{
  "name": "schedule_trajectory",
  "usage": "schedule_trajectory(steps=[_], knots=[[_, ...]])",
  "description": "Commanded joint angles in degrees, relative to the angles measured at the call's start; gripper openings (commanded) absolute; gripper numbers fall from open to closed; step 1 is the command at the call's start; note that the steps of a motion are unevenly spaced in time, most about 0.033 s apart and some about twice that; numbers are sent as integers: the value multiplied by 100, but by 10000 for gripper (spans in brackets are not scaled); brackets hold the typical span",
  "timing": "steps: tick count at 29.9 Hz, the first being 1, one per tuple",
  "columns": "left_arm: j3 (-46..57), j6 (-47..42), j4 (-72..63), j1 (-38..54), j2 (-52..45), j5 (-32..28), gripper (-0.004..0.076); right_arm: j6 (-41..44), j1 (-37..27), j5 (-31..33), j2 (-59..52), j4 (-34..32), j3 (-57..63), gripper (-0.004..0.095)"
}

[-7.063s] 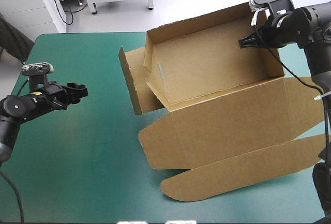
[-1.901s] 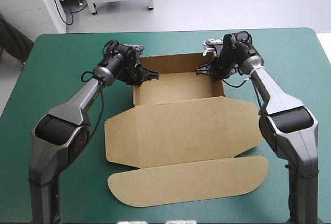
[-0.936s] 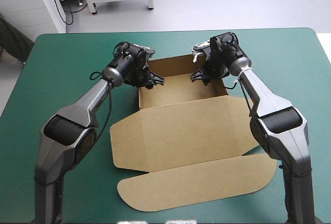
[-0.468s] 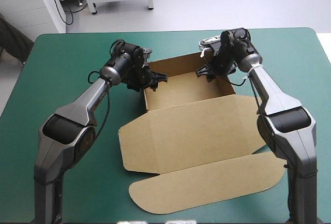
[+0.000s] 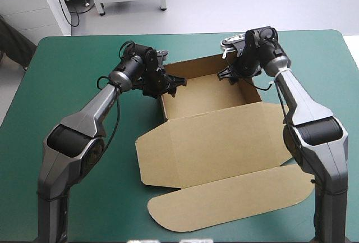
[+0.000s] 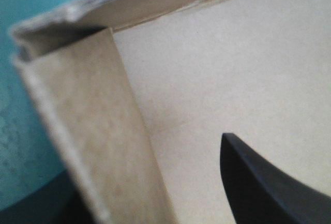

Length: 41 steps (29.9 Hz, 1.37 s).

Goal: Fold the box

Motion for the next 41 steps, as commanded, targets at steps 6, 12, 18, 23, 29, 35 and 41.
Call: schedule_trajectory(steps=[6,12,18,23,29,35,41], knots=[[-571,-78,218,-73,-467,367,440,-113,-5,63,-698,87,-254,518],[-845,-78,255,-73,-476,511,440,-216,-5,63,-752,98,-254,518],[-974,-78,351,-83,-476,601,440,-256,-5,63,-767,58,-254,518],[-974,-78,291,-83,-476,616,440,-267,-5,63,-773,44,-254,518],[-977,-78,181,-83,-476,617,440,-220,-61,63,-762,-1,-254,518],[-986,178,427,-93,-689,529,440,-210,-62,63,-1039,-16,-264,518],[-986,188,499,-93,-818,544,440,-146,-100,63,-1251,71,-264,518]])
